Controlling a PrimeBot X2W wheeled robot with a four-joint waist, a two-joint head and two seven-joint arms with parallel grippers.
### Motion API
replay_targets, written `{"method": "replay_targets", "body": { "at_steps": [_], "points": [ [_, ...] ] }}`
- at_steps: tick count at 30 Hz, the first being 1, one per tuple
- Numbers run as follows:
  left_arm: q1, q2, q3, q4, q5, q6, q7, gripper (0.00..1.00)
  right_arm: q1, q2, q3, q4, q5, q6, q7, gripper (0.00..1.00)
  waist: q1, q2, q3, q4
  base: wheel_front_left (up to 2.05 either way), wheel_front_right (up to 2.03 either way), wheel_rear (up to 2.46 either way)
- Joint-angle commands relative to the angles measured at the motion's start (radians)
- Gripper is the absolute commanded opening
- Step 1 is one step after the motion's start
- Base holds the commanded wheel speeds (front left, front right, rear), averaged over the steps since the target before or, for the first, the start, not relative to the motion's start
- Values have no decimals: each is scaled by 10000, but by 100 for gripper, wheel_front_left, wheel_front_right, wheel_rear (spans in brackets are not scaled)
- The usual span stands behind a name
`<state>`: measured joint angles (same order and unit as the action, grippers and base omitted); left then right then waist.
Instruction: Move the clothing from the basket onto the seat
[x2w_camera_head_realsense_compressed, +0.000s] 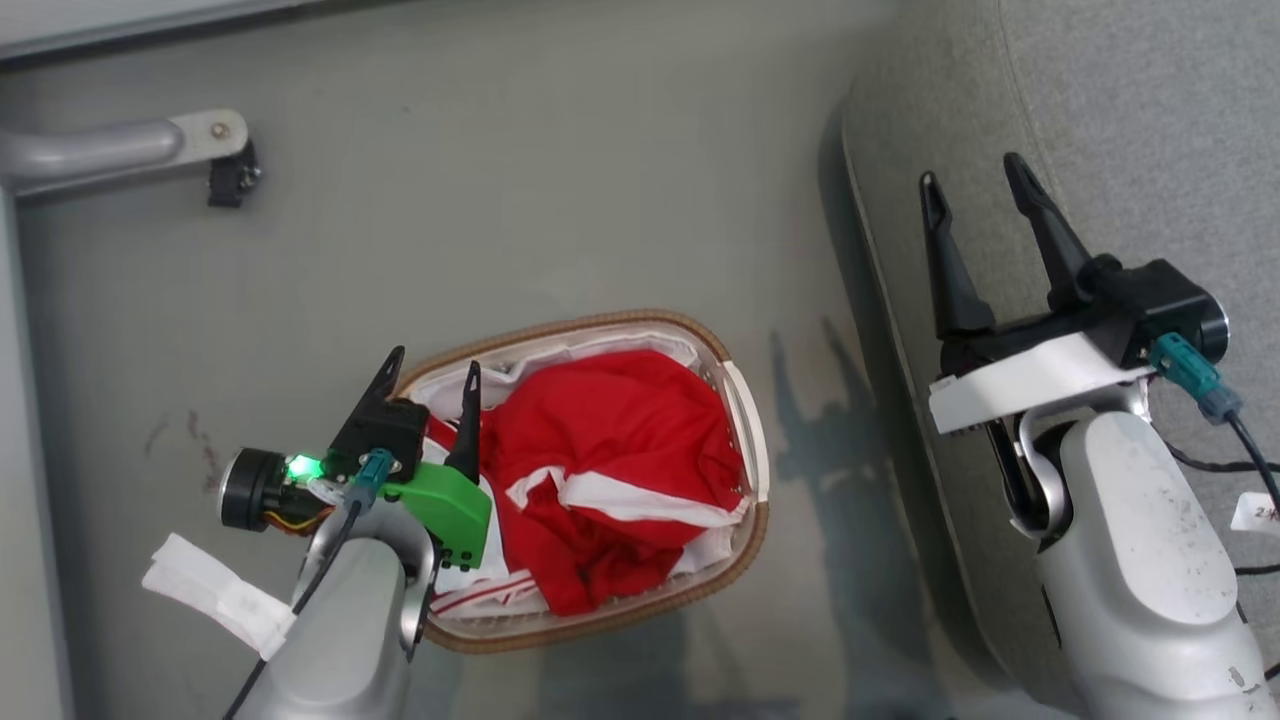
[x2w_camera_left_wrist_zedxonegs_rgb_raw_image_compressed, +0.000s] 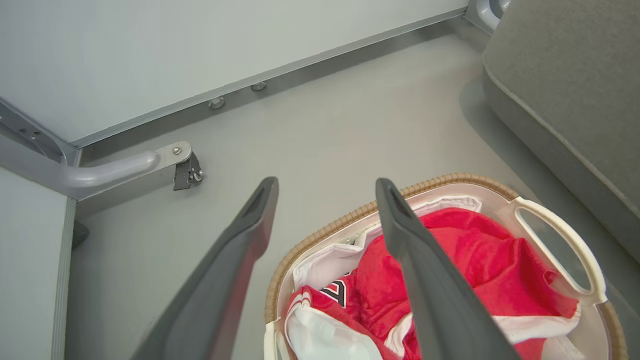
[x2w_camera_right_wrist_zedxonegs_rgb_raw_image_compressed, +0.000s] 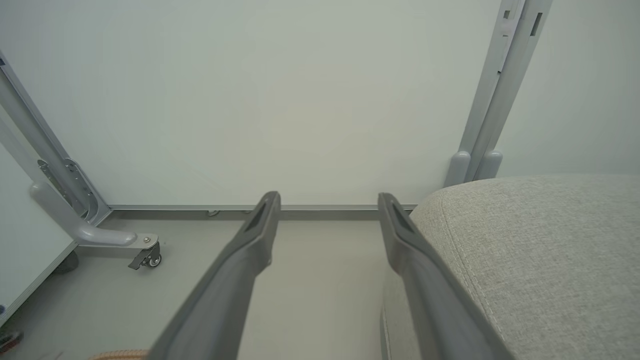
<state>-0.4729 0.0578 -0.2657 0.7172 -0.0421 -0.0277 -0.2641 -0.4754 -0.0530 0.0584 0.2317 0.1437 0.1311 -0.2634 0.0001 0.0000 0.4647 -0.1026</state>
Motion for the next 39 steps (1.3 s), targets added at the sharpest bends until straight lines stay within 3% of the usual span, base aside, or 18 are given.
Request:
{"method": "replay_targets", "body": {
  "at_steps": [1, 20, 39],
  "points": [
    [-343, 160, -32, 144, 128, -46, -7, 100, -203, 5, 40, -109, 79, -6, -18, 100, -1, 0, 1128, -661, 0, 0, 0],
    [-2365, 905, -2107, 3403, 1691, -584, -7, 100, -1174, 14, 1018, -961, 916, -6, -18, 100, -1, 0, 3509, -1636, 0, 0, 0],
    [-3962, 593, -3384, 4764, 1892, -940, -5, 100, -1564, 10, 1219, -1469, 1285, -6, -18, 100, -1, 0, 4816, -2077, 0, 0, 0]
  ]
}}
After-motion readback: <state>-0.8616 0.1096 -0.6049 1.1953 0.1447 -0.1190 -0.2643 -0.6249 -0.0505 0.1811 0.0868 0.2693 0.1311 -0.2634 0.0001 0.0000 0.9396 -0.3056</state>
